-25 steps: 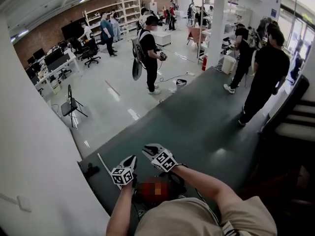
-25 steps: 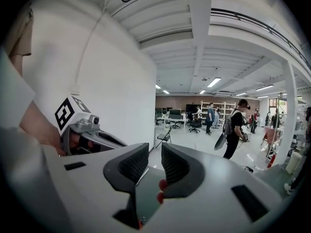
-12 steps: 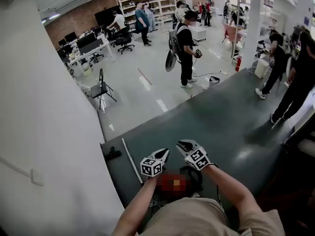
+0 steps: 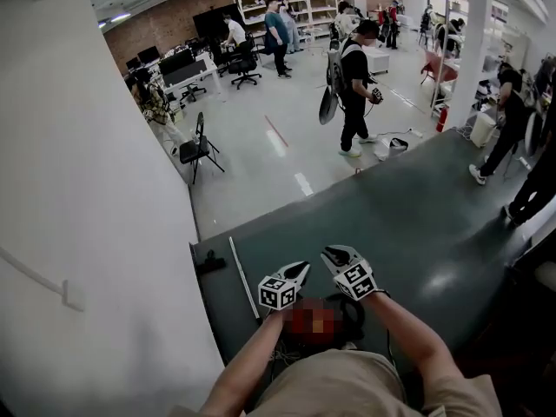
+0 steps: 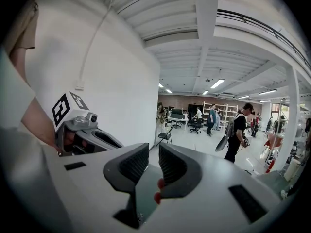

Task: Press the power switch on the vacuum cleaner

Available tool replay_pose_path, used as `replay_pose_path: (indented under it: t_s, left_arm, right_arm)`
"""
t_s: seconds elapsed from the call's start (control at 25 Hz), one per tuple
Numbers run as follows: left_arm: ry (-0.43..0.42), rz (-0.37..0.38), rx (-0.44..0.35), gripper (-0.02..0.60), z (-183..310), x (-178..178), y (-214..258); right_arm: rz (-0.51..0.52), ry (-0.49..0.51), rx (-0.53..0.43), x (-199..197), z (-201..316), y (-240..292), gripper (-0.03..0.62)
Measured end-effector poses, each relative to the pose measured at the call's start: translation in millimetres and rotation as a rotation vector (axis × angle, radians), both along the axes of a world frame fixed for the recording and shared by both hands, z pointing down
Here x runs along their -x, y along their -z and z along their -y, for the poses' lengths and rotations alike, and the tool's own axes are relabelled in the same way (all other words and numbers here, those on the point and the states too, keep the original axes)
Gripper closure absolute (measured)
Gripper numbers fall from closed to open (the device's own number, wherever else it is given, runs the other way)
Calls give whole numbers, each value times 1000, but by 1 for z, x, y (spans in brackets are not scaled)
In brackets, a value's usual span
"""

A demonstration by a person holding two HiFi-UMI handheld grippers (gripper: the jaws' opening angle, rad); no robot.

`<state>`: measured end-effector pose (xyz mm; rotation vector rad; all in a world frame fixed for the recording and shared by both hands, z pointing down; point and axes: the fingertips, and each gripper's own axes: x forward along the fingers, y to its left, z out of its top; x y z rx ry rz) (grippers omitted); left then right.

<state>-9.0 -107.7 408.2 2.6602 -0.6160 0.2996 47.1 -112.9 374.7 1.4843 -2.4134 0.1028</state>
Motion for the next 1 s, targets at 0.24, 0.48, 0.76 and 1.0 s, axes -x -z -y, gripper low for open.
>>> replay_pose_path:
  t_s: [0.24,0.48,0.76,1.0]
  left_arm:
    - [-5,7,4,574,-4,-6,-1]
    - [-8,18,5,574,-7,-10,-5]
    - [-14,42,19,574,2,-19,-10]
    - [-12,53,22,574,3,-20,-14]
  right_arm:
    - [-26,8,6,-1,1,-4,526]
    - [-15,-7,11,-7,0,-9,526]
    - [21,-9,25,-11,13,-14,526]
    - [-29,-7,27,-12,10,-20,583]
